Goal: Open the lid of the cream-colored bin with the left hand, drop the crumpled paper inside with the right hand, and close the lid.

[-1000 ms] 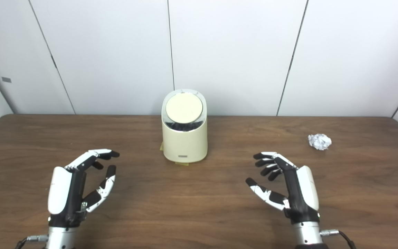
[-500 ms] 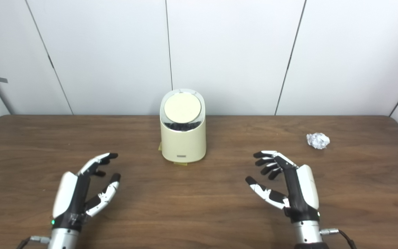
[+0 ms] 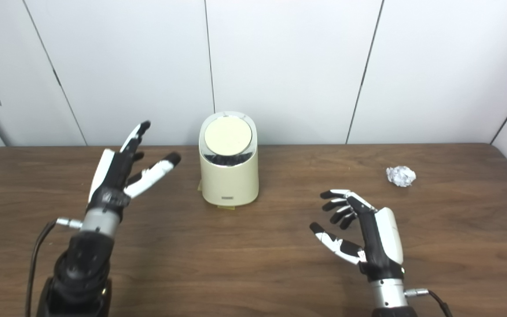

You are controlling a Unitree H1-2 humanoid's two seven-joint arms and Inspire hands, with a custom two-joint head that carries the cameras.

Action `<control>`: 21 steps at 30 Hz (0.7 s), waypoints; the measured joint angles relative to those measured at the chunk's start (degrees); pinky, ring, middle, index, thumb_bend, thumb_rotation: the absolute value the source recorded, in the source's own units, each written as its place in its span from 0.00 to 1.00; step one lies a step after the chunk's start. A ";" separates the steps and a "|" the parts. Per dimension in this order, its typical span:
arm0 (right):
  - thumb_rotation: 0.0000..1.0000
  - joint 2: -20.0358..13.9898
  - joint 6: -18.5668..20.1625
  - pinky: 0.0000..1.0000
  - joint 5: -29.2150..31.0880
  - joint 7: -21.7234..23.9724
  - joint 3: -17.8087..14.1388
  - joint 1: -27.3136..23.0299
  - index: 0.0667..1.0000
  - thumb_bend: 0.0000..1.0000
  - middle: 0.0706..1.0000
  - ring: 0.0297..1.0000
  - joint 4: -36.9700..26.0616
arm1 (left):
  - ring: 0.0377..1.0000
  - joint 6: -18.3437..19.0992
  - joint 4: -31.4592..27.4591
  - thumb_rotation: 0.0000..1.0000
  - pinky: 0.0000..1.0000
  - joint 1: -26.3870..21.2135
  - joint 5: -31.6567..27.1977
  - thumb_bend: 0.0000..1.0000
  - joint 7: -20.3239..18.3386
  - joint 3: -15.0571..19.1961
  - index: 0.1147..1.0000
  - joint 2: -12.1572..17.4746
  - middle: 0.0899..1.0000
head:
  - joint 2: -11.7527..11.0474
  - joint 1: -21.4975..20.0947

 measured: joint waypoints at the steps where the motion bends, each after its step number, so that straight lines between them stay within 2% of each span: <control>1: 0.21 0.00 0.00 0.32 0.02 0.01 0.01 -0.02 0.62 0.32 0.52 0.43 0.01 | 1.00 0.01 0.67 0.60 0.96 -1.22 0.69 0.94 -0.58 0.53 1.00 -0.77 1.00 | -0.09 0.09; 4: 0.22 0.01 0.02 0.31 0.04 0.01 0.02 -0.03 0.62 0.32 0.52 0.43 0.02 | 1.00 0.01 2.43 0.59 0.98 -4.34 2.85 0.96 -2.49 2.09 1.00 -2.82 1.00 | -0.09 0.09; 6: 0.21 0.02 0.02 0.34 0.01 -0.03 0.02 -0.01 0.62 0.32 0.55 0.46 0.02 | 1.00 0.01 2.94 0.58 1.00 -6.25 5.27 0.98 -3.87 2.84 1.00 -4.08 1.00 | -0.26 0.09; 11: 0.22 0.02 0.02 0.36 0.01 -0.05 0.03 0.01 0.62 0.32 0.56 0.48 0.01 | 1.00 0.02 7.12 0.48 1.00 -11.98 14.18 0.99 -5.47 5.24 1.00 -7.97 1.00 | -0.26 0.09; 13: 0.22 0.04 0.03 0.34 0.02 -0.05 0.04 -0.01 0.62 0.32 0.57 0.46 0.00 | 1.00 0.01 8.88 0.48 1.00 -13.85 17.79 0.98 -5.98 4.37 1.00 -8.67 1.00 | -0.44 0.26; 16: 0.25 0.09 0.07 0.36 -0.01 -0.04 0.08 -0.08 0.62 0.32 0.59 0.49 0.01 | 1.00 0.01 11.95 0.45 1.00 -16.29 21.47 0.97 -6.20 2.84 1.00 -9.02 1.00 | -0.61 0.26; 18: 0.25 0.09 0.07 0.36 -0.02 -0.06 0.11 -0.11 0.62 0.32 0.58 0.49 0.02 | 1.00 0.01 13.33 0.44 1.00 -16.93 22.22 0.97 -5.97 2.67 1.00 -9.12 1.00 | -0.62 0.26; 21: 0.25 0.08 0.07 0.39 -0.09 -0.10 0.16 -0.09 0.62 0.32 0.59 0.51 0.13 | 1.00 0.01 18.65 0.41 1.00 -18.15 22.27 0.98 -2.50 1.03 1.00 -8.51 1.00 | -0.70 0.00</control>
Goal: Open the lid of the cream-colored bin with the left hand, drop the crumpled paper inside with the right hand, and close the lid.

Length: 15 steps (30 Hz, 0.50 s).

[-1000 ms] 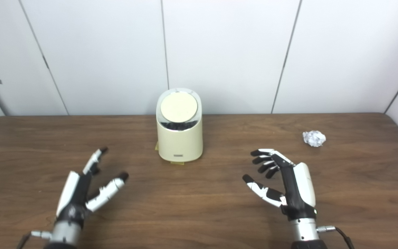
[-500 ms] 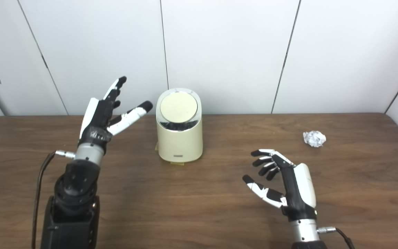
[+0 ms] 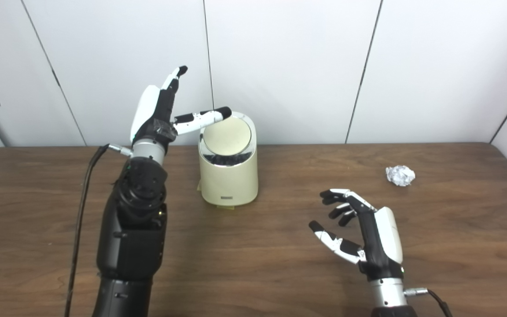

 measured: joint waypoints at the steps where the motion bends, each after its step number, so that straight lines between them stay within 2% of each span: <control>1: 0.25 0.01 0.00 0.38 -0.06 -0.01 0.01 -0.01 0.62 0.32 0.58 0.51 0.02 | 1.00 0.00 2.37 0.41 1.00 -0.49 -0.03 0.98 1.47 -0.99 1.00 0.51 1.00 | 0.00 -0.09; 7: 0.26 0.31 0.31 0.35 -0.17 -0.04 0.01 0.00 0.62 0.33 0.56 0.48 -0.08 | 1.00 0.00 11.87 0.39 1.00 -3.12 0.91 0.99 5.95 -4.37 1.00 1.99 1.00 | -0.09 -0.35; 10: 0.26 0.33 0.53 0.37 -0.36 -0.03 0.01 0.00 0.62 0.33 0.59 0.50 -0.11 | 1.00 0.00 13.58 0.37 1.00 -3.88 -0.02 1.00 7.98 -5.19 1.00 2.66 1.00 | -0.18 -0.35; 12: 0.25 0.33 0.68 0.35 -0.42 -0.03 0.00 0.01 0.62 0.33 0.59 0.48 -0.11 | 1.00 0.00 13.84 0.36 1.00 -4.02 -0.75 1.00 8.71 -5.51 1.00 3.09 1.00 | -0.18 -0.35; 15: 0.28 0.33 0.88 0.38 -0.43 -0.01 0.00 0.01 0.63 0.32 0.61 0.51 -0.12 | 1.00 0.00 14.47 0.35 1.00 -4.04 -1.15 1.00 10.29 -6.12 1.00 3.80 1.00 | -0.18 -0.35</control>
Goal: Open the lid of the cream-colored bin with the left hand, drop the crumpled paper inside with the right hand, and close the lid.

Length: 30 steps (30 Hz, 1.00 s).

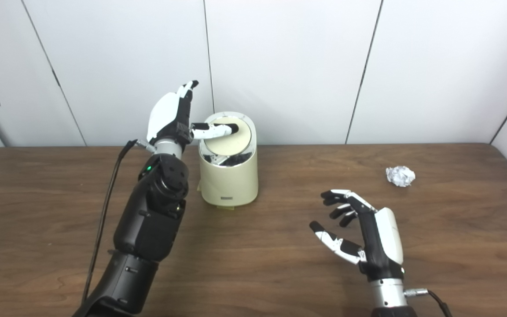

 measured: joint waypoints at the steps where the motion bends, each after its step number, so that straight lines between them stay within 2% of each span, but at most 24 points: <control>1: 0.26 0.00 0.19 0.39 -0.01 0.01 -0.01 0.02 0.63 0.33 0.60 0.52 -0.02 | 1.00 0.00 0.34 0.33 1.00 0.00 -0.11 1.00 0.24 -0.16 1.00 0.19 1.00 | -0.09 0.09; 5: 0.23 0.00 0.93 0.39 -0.08 0.03 0.00 0.08 0.62 0.32 0.60 0.52 -0.13 | 1.00 0.00 1.25 0.26 1.00 0.04 -1.59 1.00 1.31 -0.75 1.00 0.85 1.00 | -0.09 0.35; 10: 0.23 -0.02 0.94 0.36 -0.04 0.03 -0.01 0.07 0.62 0.33 0.58 0.49 -0.13 | 1.00 0.00 1.18 0.23 1.00 0.07 -1.83 1.00 1.47 -1.77 1.00 1.44 1.00 | -0.26 0.53; 17: 0.21 -0.18 0.86 0.40 -0.03 -0.15 0.07 0.01 0.62 0.31 0.61 0.52 0.00 | 1.00 0.00 0.54 0.21 1.00 0.17 -0.90 1.00 -0.09 -2.14 1.00 2.03 1.00 | -0.35 0.79; 20: 0.22 -0.20 0.86 0.38 -0.04 -0.16 0.15 0.01 0.62 0.32 0.61 0.51 0.02 | 1.00 0.00 0.51 0.17 1.00 0.39 1.32 1.00 -0.66 -2.89 1.00 2.39 1.00 | -0.70 0.79; 22: 0.22 -0.21 0.77 0.38 -0.02 -0.43 0.15 -0.04 0.62 0.32 0.61 0.50 0.14 | 1.00 0.00 0.73 0.16 1.00 0.56 3.33 1.00 -0.35 -4.48 1.00 2.85 1.00 | -0.62 0.79; 30: 0.19 -0.21 0.68 0.38 0.26 -0.92 0.22 -0.11 0.62 0.32 0.59 0.50 0.31 | 1.00 -0.08 4.57 0.11 1.00 -0.01 11.52 1.00 3.69 -13.81 1.00 7.68 1.00 | -0.26 0.62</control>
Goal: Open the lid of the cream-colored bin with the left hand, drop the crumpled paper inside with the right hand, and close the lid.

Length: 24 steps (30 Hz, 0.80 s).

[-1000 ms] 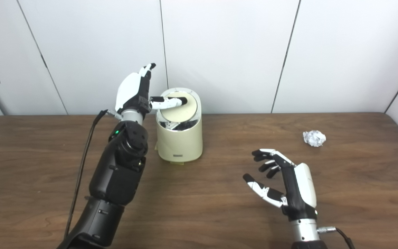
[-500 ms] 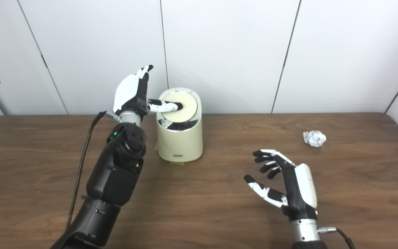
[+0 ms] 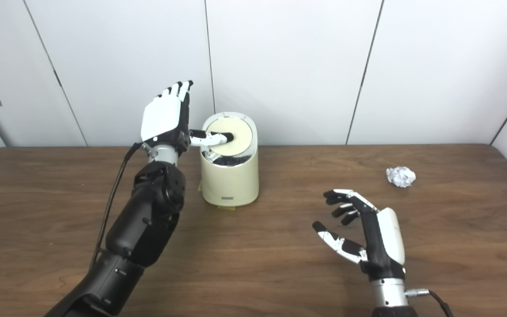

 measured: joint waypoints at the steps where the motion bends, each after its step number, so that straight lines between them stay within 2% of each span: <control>1: 0.19 0.00 0.00 0.38 0.00 0.00 0.02 -0.01 0.62 0.32 0.58 0.51 -0.01 | 1.00 -0.11 0.35 0.11 1.00 -0.32 1.53 1.00 0.56 -1.87 1.00 0.93 1.00 | 0.00 0.00; 3: 0.18 0.01 0.01 0.40 0.07 0.00 0.02 -0.01 0.62 0.32 0.59 0.52 -0.01 | 1.00 -0.91 0.94 0.11 1.00 -1.11 5.25 1.00 2.64 -6.18 1.00 3.36 1.00 | 0.00 0.00; 5: 0.18 0.00 0.01 0.39 0.16 0.01 0.01 -0.02 0.62 0.32 0.58 0.51 0.00 | 1.00 -1.71 2.21 0.10 1.00 -1.93 7.73 1.00 5.55 -8.89 1.00 4.78 1.00 | 0.00 0.09; 7: 0.17 -0.01 0.00 0.40 0.21 -0.04 0.01 -0.06 0.62 0.32 0.59 0.52 0.08 | 1.00 -1.95 3.70 0.09 1.00 -2.48 9.02 1.00 7.71 -10.32 1.00 5.26 1.00 | -0.17 0.09; 10: 0.21 0.00 -0.04 0.40 0.22 -0.22 0.03 -0.14 0.62 0.32 0.60 0.52 0.22 | 1.00 -2.11 4.62 0.12 1.00 -2.61 8.86 1.00 8.65 -10.42 1.00 5.38 1.00 | -0.18 0.09; 11: 0.21 0.00 -0.04 0.39 0.21 -0.25 0.04 -0.15 0.62 0.32 0.59 0.51 0.24 | 1.00 -2.37 4.52 0.18 1.00 -2.56 8.45 1.00 8.73 -10.23 1.00 5.45 1.00 | -0.18 0.09; 14: 0.20 0.01 -0.22 0.33 0.26 -0.38 0.09 -0.20 0.63 0.32 0.57 0.44 0.29 | 1.00 -2.78 4.14 0.79 1.00 -2.06 6.63 0.82 8.27 -9.22 1.00 5.53 1.00 | -0.18 0.09; 15: 0.21 0.01 -0.23 0.31 0.26 -0.40 0.09 -0.19 0.63 0.32 0.56 0.42 0.29 | 1.00 -2.74 4.07 0.91 1.00 -1.77 6.25 0.80 7.26 -9.07 1.00 5.69 1.00 | -0.44 0.17; 18: 0.23 -0.02 -0.23 0.39 0.22 -0.40 0.16 -0.23 0.63 0.32 0.60 0.51 0.31 | 1.00 -2.68 3.12 0.99 1.00 -0.50 4.77 0.83 4.69 -8.65 1.00 6.01 1.00 | -0.53 0.18; 24: 0.22 -0.04 -0.29 0.37 0.10 -0.51 0.34 -0.47 0.62 0.32 0.60 0.51 0.57 | 1.00 -1.60 2.11 1.00 1.00 0.16 3.39 0.82 2.30 -7.10 0.99 5.62 1.00 | -0.79 0.09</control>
